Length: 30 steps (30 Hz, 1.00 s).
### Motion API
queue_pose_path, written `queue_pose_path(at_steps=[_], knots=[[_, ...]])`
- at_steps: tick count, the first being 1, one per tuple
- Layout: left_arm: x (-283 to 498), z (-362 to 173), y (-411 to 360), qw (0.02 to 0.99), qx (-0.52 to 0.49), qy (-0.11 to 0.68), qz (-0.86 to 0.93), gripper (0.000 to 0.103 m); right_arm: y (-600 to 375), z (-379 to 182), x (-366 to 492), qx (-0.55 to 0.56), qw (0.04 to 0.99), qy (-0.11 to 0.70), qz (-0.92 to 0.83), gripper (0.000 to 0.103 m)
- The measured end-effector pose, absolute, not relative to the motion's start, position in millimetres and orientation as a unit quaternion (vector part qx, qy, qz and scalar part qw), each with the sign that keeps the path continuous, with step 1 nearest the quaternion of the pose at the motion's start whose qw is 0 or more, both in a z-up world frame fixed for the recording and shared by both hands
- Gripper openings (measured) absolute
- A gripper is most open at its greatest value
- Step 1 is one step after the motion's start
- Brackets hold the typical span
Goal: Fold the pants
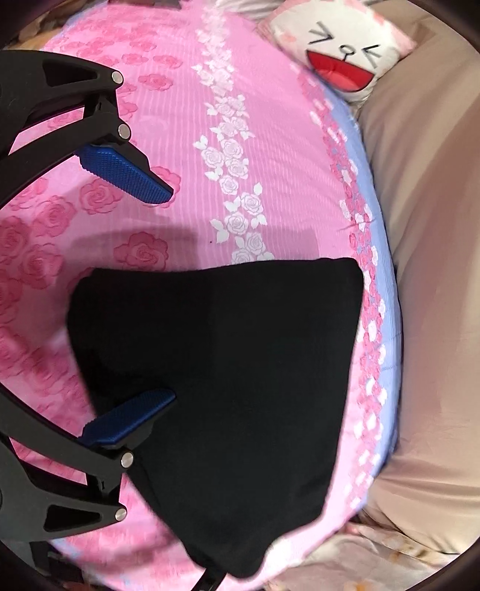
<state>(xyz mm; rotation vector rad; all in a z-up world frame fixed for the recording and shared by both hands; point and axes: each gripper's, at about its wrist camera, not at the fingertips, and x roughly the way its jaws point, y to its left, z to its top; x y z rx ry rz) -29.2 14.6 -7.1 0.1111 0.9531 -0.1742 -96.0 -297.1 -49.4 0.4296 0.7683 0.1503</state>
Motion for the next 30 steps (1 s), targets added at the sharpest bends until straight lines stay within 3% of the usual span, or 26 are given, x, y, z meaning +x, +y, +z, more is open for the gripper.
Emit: queue_pose_path(at_steps=[1, 4, 7, 18, 30], knots=[[-30.4, -2.6, 20.5, 0.880, 0.032, 0.463, -0.103, 0.098, -302.7, -45.8, -98.0, 0.220, 0.899, 0.372, 0.075, 0.057], [-30.3, 3.6, 39.7, 0.869, -0.015, 0.480, -0.123, 0.098, -315.2, -36.2, -101.8, 0.246, 0.896, 0.364, 0.066, 0.071], [-24.4, 0.8, 61.7, 0.854, -0.053, 0.504, -0.117, 0.098, -324.2, -38.1, -102.5, 0.270, 0.882, 0.378, 0.078, 0.079], [-18.1, -29.3, 64.9, 0.804, -0.113, 0.561, -0.160, 0.098, -299.1, -88.7, -82.5, 0.303, 0.815, 0.475, 0.132, 0.083], [19.1, -31.7, 36.5, 0.799, -0.124, 0.554, -0.198, 0.098, -329.3, -102.2, -67.6, 0.439, 0.761, 0.435, 0.196, 0.086]])
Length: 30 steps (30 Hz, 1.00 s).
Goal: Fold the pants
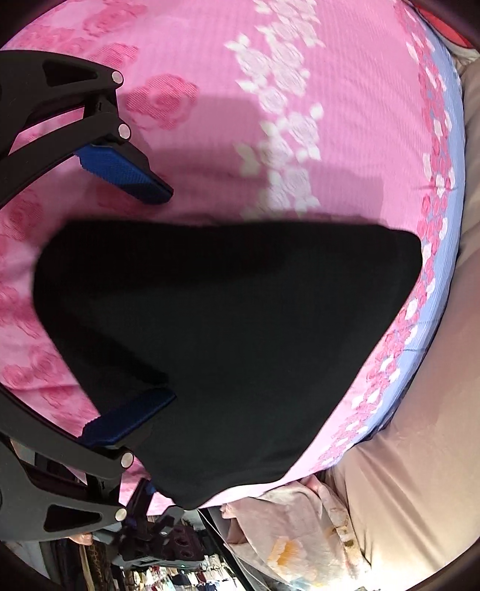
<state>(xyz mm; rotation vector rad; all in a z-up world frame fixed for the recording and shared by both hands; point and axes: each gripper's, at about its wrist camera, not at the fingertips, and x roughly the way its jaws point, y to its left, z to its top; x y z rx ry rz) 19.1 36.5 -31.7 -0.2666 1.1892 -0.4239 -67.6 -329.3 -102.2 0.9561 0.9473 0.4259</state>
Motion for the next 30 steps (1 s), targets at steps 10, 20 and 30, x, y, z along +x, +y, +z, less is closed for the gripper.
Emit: queue_pose_path(at_steps=[10, 20, 30], knots=[[22.2, -35.2, 9.6, 0.813, -0.065, 0.547, -0.186, 0.098, -352.8, -90.7, -78.4, 0.430, 0.776, 0.438, 0.147, 0.086], [22.9, -35.1, 0.4, 0.825, -0.044, 0.541, -0.157, 0.098, -334.2, -89.0, -55.7, 0.393, 0.788, 0.451, 0.144, 0.086], [22.2, -32.4, -10.8, 0.838, -0.017, 0.527, -0.142, 0.098, -305.0, -88.6, -34.5, 0.366, 0.798, 0.449, 0.169, 0.096]])
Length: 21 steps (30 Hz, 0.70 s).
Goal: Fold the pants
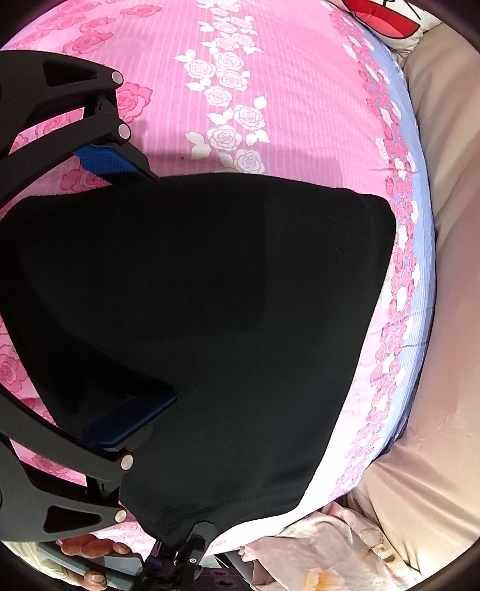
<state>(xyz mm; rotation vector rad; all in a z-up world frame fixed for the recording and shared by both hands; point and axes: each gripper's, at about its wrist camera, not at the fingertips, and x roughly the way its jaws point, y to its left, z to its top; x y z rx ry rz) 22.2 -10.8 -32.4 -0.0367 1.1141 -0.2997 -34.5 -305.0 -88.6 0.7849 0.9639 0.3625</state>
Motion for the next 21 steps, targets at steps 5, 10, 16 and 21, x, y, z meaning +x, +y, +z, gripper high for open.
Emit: queue_pose_path(at_steps=[5, 10, 16, 21], knots=[[18.8, -30.6, -16.2, 0.847, 0.002, 0.515, -0.131, 0.098, -291.8, -84.0, -33.0, 0.338, 0.817, 0.438, 0.163, 0.098], [17.4, -30.0, -20.8, 0.855, 0.016, 0.505, -0.119, 0.098, -282.7, -82.8, -34.1, 0.315, 0.835, 0.423, 0.156, 0.098], [18.9, -30.0, -23.0, 0.859, 0.017, 0.501, -0.109, 0.098, -280.2, -84.5, -38.9, 0.305, 0.850, 0.399, 0.158, 0.098], [19.4, -28.6, -29.8, 0.862, 0.025, 0.496, -0.099, 0.098, -270.2, -79.9, -41.3, 0.268, 0.867, 0.401, 0.126, 0.081]])
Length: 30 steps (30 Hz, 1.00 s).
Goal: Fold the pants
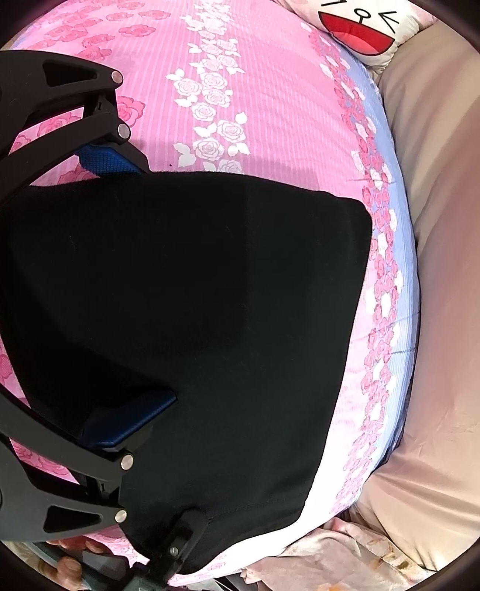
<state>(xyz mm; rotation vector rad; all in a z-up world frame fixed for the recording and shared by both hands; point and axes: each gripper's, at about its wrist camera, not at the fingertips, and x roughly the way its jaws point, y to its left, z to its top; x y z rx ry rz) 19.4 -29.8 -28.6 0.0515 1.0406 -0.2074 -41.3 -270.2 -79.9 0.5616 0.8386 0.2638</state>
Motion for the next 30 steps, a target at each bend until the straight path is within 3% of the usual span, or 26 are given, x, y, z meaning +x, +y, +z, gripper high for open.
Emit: queue_pose_path(at_steps=[1, 4, 12, 18, 21, 22, 25, 26, 29, 30], knots=[[18.6, -28.0, -31.2, 0.864, 0.029, 0.494, -0.097, 0.098, -269.6, -79.6, -41.6, 0.264, 0.869, 0.401, 0.118, 0.075], [17.0, -26.8, -33.6, 0.866, 0.036, 0.489, -0.093, 0.098, -275.4, -81.7, -43.0, 0.276, 0.867, 0.399, 0.115, 0.069], [19.0, -27.5, -34.1, 0.866, 0.029, 0.491, -0.087, 0.098, -277.8, -83.6, -43.8, 0.281, 0.867, 0.394, 0.119, 0.074], [18.6, -31.8, -13.0, 0.857, -0.003, 0.500, -0.125, 0.098, -275.8, -82.2, -48.0, 0.275, 0.866, 0.399, 0.120, 0.072], [15.4, -31.4, -10.5, 0.858, -0.014, 0.494, -0.142, 0.090, -274.0, -79.9, -51.5, 0.265, 0.872, 0.394, 0.122, 0.058], [14.6, -29.2, -9.1, 0.861, -0.017, 0.489, -0.141, 0.080, -273.9, -79.2, -52.1, 0.268, 0.872, 0.391, 0.123, 0.049], [10.4, -13.1, 5.8, 0.864, -0.038, 0.479, -0.150, 0.038, -273.9, -64.8, -57.2, 0.281, 0.872, 0.376, 0.136, 0.041], [8.8, -6.5, 13.9, 0.861, -0.053, 0.478, -0.165, 0.031, -273.8, -58.1, -60.3, 0.285, 0.872, 0.372, 0.143, 0.041], [-0.4, 6.4, 31.7, 0.852, -0.075, 0.480, -0.196, 0.032, -273.6, -38.9, -75.6, 0.288, 0.872, 0.359, 0.164, 0.041], [-0.8, 2.4, 32.6, 0.845, -0.076, 0.489, -0.201, 0.035, -273.5, -38.0, -78.9, 0.279, 0.876, 0.361, 0.158, 0.046]])
